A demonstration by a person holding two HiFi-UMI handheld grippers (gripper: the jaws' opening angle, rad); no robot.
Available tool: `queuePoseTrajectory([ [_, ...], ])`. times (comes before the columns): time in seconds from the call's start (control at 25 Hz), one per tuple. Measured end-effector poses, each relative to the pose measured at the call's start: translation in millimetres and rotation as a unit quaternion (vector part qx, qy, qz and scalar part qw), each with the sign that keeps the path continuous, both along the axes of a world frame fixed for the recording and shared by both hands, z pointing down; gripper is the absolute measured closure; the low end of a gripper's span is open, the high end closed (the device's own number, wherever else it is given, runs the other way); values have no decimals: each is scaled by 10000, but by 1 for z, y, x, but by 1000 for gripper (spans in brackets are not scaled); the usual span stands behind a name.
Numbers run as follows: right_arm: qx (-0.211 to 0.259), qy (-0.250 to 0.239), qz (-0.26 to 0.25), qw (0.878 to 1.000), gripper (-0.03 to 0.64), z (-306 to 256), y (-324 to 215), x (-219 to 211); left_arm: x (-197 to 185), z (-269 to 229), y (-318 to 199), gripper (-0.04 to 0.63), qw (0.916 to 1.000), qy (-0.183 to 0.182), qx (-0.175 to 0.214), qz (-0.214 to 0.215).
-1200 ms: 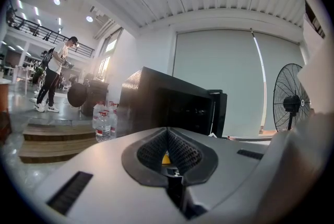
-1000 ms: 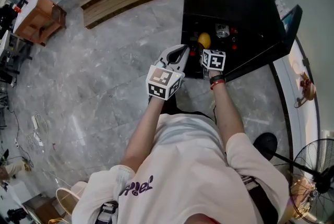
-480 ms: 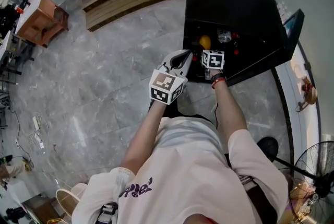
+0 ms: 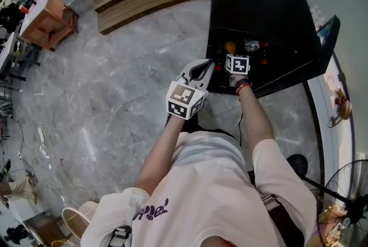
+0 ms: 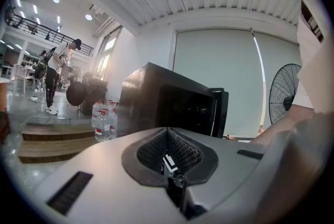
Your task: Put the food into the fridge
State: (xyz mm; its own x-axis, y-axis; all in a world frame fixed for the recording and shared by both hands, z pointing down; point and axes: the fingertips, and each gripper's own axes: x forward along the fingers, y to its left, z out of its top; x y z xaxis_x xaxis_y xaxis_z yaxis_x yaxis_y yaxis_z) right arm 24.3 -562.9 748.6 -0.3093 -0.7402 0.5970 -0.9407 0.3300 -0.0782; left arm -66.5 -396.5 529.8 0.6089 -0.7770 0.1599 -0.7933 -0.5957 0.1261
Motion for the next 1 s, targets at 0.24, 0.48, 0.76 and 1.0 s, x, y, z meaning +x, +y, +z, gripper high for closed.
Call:
queuePoseTrajectory([
  [0.24, -3, -44, 78, 10000, 324, 4, -10, -2, -6, 2, -3, 578, 10000, -3, -35, -20],
  [0.48, -12, -103, 116, 9999, 324, 5, -13, -2, -3, 7, -3, 577, 10000, -9, -66, 14],
  [0.76, 103, -261, 25, 9996, 299, 1, -11, -3, -3, 6, -2, 577, 10000, -25, -84, 34],
  [1.0, 128, -290, 114, 9994, 296, -5, -2, 7, 6, -3, 4, 578, 9999, -81, -10, 108],
])
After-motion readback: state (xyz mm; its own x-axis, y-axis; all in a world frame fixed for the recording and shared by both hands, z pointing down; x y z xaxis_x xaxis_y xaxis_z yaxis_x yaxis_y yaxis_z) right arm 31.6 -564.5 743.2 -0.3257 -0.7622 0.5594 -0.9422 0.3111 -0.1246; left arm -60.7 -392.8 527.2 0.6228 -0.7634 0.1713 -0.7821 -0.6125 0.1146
